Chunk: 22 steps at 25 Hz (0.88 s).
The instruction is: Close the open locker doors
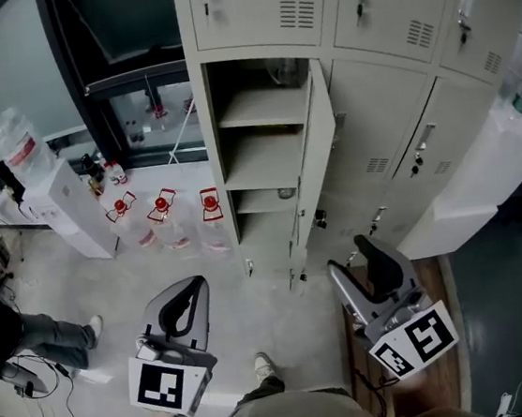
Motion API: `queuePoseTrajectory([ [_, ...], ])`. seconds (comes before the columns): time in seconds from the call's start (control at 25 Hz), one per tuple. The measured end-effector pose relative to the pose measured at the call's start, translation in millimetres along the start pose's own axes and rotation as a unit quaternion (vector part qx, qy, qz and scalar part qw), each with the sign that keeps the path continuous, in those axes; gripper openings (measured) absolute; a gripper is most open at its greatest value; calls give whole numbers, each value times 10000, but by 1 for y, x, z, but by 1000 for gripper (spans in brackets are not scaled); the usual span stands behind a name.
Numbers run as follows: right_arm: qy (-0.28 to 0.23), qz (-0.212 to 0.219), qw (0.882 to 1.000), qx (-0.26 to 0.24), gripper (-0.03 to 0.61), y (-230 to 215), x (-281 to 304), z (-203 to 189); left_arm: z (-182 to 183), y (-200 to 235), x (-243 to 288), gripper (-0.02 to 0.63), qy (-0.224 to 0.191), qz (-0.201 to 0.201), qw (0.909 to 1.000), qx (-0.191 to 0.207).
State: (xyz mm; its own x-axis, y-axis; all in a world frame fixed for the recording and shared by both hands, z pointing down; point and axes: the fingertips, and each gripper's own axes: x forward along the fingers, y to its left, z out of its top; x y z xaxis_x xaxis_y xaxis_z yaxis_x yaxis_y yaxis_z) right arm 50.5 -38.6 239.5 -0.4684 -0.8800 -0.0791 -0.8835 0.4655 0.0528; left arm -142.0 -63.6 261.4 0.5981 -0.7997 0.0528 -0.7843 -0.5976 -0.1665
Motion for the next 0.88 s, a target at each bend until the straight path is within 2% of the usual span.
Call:
queuePoseTrajectory([
  [0.32,170,-267,9995,-8,222,-13,54,-10,-7,49,45,6,-46,-222,9997,9],
  [0.56,269,-400,9988,-20,222,-32,71,-14,-11,56,67,6,-29,-339,9994,-75],
  [0.88,360,-386,9986,-12,225,-60,88,-23,-8,52,87,6,7,-256,9996,-123],
])
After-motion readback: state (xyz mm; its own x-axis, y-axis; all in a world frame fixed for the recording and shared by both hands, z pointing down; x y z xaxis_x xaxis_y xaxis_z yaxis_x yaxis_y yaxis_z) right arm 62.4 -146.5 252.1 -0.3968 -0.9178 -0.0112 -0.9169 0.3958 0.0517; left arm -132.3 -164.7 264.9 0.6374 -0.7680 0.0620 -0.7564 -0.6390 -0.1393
